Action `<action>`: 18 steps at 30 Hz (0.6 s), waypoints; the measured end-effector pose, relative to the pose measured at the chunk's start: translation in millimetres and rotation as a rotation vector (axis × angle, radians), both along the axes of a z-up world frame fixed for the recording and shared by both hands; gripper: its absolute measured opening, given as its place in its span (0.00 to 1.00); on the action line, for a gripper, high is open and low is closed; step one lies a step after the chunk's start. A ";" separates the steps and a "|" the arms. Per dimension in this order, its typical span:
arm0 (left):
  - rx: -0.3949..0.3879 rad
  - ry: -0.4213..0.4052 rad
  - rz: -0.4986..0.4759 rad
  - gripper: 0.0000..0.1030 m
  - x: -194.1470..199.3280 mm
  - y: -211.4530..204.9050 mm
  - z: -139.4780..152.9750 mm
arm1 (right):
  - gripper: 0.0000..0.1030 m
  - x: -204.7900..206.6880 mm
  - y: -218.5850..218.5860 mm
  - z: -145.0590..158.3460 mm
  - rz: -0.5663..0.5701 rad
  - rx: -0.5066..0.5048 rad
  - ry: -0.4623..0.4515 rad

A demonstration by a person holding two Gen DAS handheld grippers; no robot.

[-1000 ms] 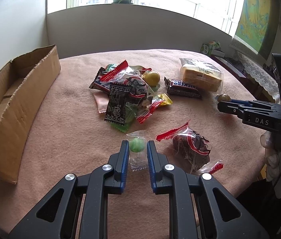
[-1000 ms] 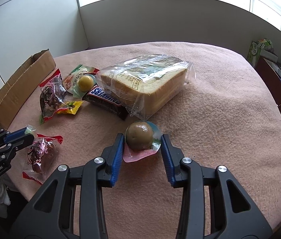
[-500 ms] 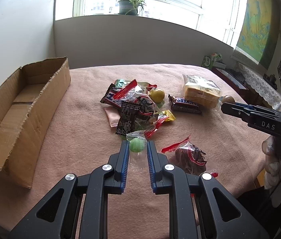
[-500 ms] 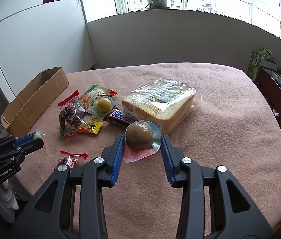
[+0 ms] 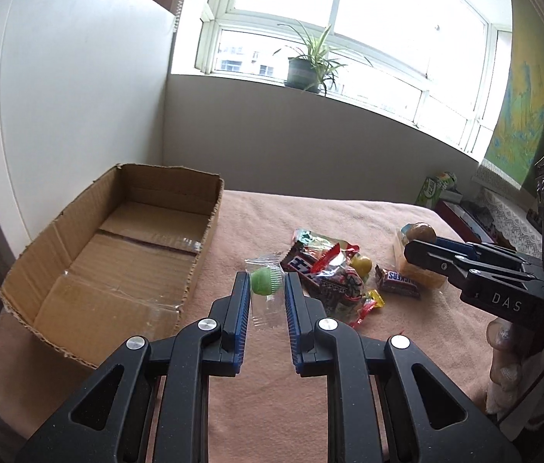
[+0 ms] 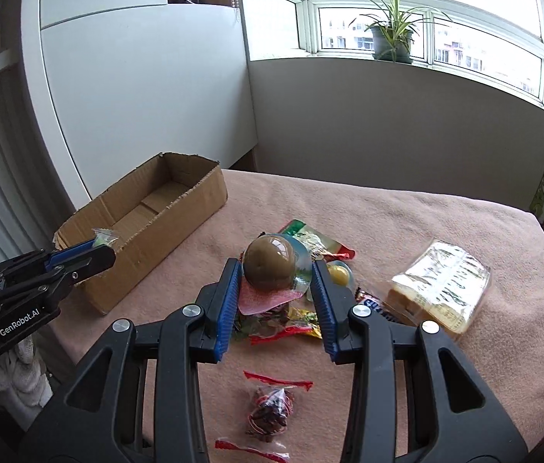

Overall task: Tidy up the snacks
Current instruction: 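Drop the egg candy into the box while left tool drops green packet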

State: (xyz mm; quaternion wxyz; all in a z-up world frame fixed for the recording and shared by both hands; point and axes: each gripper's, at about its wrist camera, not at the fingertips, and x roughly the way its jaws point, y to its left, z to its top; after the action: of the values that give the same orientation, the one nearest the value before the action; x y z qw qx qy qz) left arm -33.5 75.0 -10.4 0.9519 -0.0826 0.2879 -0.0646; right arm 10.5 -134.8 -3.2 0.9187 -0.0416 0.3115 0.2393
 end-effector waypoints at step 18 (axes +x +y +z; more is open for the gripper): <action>-0.003 0.012 0.196 0.16 0.2 90.1 -11.9 | 0.37 36.7 144.9 3.8 0.213 0.012 0.021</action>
State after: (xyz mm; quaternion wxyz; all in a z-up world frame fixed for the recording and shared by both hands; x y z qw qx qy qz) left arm -33.3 165.1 -22.3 0.9517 -0.1123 0.2843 0.0288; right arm 47.2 10.2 0.6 0.8849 -0.0665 0.3137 0.3378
